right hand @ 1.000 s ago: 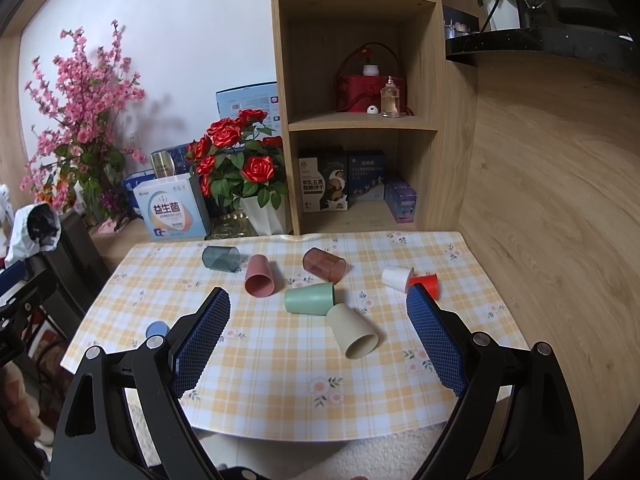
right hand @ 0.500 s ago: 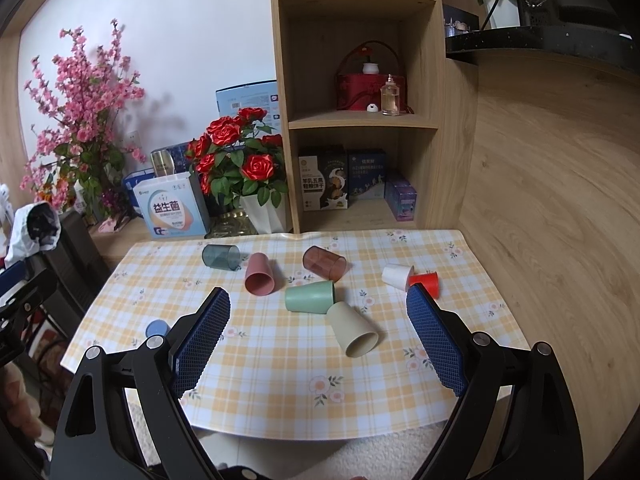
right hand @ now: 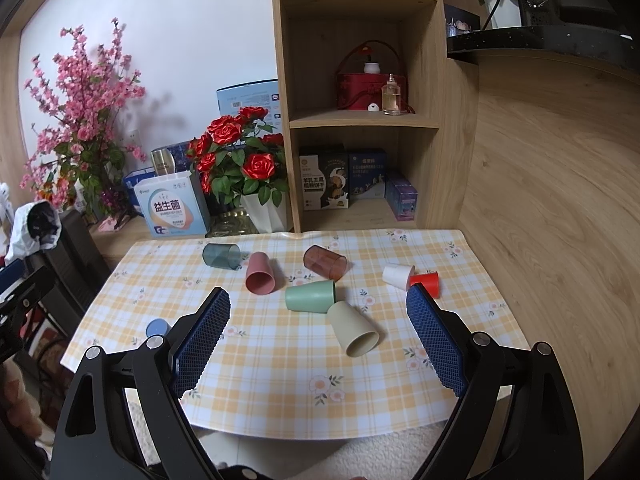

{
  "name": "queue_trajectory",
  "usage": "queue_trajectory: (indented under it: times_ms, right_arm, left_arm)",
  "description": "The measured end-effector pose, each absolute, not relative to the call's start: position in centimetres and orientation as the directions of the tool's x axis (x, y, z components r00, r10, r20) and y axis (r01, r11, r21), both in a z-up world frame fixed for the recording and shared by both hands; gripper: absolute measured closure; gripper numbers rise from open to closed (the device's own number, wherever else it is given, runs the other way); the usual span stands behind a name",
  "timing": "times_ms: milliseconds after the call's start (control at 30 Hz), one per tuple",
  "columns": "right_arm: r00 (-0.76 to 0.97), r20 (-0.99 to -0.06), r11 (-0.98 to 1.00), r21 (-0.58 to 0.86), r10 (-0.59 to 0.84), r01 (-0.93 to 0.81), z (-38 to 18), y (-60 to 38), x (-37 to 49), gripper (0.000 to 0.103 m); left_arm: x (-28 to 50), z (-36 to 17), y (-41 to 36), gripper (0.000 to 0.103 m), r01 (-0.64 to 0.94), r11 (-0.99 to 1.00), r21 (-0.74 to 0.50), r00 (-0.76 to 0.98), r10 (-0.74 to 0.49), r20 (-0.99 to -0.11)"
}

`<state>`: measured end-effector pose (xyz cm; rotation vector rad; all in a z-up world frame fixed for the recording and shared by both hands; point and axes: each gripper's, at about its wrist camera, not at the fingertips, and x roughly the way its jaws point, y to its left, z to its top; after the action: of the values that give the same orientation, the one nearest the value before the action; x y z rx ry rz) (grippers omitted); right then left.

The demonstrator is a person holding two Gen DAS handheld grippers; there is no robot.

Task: Flip cup upside down

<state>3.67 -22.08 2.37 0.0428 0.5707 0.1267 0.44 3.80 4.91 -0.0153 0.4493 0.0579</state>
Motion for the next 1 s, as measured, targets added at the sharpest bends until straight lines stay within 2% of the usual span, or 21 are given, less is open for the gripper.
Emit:
queue_trajectory:
  times_ms: [1000]
  right_arm:
    - [0.831,-0.540,0.991,0.074,0.132,-0.110,2.41,-21.99,3.67,0.016]
  left_arm:
    - [0.53,5.02,4.03,0.006,-0.059,0.998,-0.004,0.895,0.051,-0.442]
